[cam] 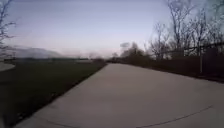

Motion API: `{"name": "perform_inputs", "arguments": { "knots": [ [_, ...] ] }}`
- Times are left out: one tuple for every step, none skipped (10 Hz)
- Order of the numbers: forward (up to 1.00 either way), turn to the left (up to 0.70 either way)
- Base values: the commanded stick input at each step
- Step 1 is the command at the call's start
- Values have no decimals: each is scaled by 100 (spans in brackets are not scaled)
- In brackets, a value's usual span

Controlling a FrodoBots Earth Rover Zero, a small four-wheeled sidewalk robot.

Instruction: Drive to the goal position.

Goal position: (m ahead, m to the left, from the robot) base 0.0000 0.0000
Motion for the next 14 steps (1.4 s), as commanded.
{"name": "perform_inputs", "arguments": {
  "knots": [
    [5,0],
    [5,0],
    [5,0],
    [5,0],
    [2,0],
    [0,0],
    [0,0],
    [0,0],
    [0,0],
    [0,0],
    [2,0],
    [4,0],
    [5,0],
    [3,0]
  ]
}}
